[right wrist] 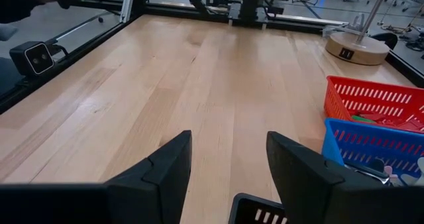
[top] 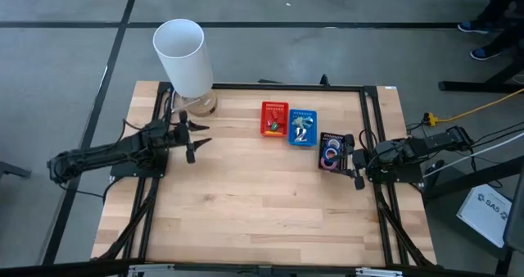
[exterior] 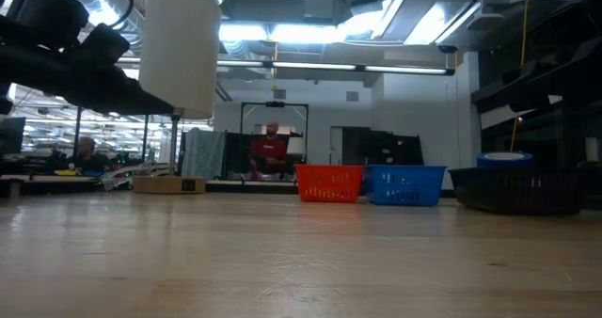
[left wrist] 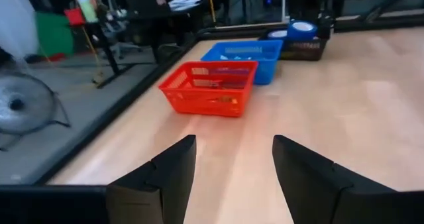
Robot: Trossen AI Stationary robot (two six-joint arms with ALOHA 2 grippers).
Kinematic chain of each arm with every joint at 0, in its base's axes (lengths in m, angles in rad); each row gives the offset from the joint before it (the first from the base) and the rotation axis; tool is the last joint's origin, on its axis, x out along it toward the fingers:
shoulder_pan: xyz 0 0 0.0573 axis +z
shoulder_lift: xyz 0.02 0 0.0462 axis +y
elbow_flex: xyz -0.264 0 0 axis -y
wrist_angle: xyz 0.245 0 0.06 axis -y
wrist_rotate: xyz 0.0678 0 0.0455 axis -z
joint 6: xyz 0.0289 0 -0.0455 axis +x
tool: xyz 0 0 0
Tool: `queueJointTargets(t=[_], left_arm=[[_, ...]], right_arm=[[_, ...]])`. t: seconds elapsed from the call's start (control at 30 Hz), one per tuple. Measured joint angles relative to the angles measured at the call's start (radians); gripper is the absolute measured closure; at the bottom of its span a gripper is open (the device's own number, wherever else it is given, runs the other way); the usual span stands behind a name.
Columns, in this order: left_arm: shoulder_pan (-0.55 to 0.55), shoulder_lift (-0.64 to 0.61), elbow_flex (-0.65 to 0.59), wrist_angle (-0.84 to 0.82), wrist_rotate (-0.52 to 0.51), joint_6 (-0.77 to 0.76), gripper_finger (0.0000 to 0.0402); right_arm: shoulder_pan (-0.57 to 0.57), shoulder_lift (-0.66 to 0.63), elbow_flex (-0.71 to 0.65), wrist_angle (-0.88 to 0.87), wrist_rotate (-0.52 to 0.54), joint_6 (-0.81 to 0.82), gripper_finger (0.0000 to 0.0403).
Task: Pick and place Stapler, Stapler remover, tape
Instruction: Return to Home Position
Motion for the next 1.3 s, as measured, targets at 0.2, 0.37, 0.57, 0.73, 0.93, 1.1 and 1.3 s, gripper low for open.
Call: queueJointTargets(t=[0.2,0.37,0.57,0.73,0.93,1.1,1.3], left_arm=[[-0.048,0.021,0.0,0.025,0.119,-0.065,0.0199],[-0.085,0.009,0.0,0.027,0.122,-0.099,0.0201],[-0.092,-0.021,-0.001,0.024,0.105,-0.026,0.0203],[-0.092,-0.021,-0.001,0.023,0.105,-0.007,0.0203],[-0.092,-0.02,-0.001,0.023,0.105,-0.007,0.0203],[-0.092,-0.02,-0.001,0.023,0.105,-0.005,0.0203],[-0.092,-0.02,-0.001,0.023,0.104,-0.004,0.0203]], right_arm=[[0.0,0.0,0.0,0.0,0.0,0.0,0.0205],[0.0,0.0,0.0,0.0,0.0,0.0,0.0205],[0.0,0.0,0.0,0.0,0.0,0.0,0.0205],[0.0,0.0,0.0,0.0,0.0,0.0,0.0205],[0.0,0.0,0.0,0.0,0.0,0.0,0.0205],[0.0,0.0,0.0,0.0,0.0,0.0,0.0205],[0.0,0.0,0.0,0.0,0.0,0.0,0.0205]])
